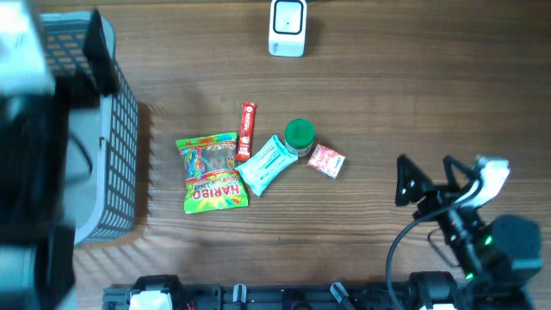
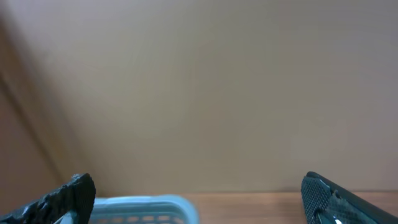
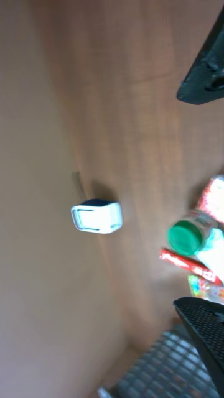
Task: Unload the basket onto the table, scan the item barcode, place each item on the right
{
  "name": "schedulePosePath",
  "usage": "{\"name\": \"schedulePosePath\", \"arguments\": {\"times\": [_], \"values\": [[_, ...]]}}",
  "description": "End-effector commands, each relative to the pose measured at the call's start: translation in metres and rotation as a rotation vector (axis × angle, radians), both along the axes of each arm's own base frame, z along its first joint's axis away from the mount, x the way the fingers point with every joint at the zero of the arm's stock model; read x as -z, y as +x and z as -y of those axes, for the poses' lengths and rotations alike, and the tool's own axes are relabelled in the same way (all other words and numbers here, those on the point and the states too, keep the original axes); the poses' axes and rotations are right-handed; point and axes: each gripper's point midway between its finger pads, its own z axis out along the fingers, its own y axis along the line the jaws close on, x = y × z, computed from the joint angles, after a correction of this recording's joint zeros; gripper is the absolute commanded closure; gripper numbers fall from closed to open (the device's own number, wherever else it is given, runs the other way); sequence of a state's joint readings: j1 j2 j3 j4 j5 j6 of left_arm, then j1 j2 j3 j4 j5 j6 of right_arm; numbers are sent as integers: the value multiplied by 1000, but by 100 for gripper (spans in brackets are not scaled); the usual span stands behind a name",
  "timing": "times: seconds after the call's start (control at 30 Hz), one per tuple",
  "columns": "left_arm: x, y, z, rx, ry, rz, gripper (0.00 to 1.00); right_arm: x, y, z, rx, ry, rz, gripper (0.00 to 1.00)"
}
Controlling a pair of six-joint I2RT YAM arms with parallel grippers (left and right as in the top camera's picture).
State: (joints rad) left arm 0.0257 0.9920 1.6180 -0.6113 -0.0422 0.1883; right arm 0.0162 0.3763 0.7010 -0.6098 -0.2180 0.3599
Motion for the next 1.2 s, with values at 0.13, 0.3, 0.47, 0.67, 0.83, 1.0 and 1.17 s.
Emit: {"name": "schedulePosePath", "arguments": {"times": [0.13,0.3,0.47,0.67,0.83,1.0,1.17], "values": [[-45,-143,55,302,43,296,0,-50,39,-18,-91,39,-360,0],[-71,-211,53,276,72,488,0,-26,81,-50,-147,142,-647,0],[-62,-222,51,261,65,475,0,30,118,-77,-193,305,-878,0],[-24,-233,52,262,76,539,0,79,122,-104,-35,79,-959,1],[20,-228,52,262,80,588,0,106,121,-134,-14,36,-1030,1],[28,-227,52,270,56,592,0,135,150,-158,1,-53,-1075,1],[34,-223,52,271,51,565,0,178,153,-168,15,-136,-1177,1]]}}
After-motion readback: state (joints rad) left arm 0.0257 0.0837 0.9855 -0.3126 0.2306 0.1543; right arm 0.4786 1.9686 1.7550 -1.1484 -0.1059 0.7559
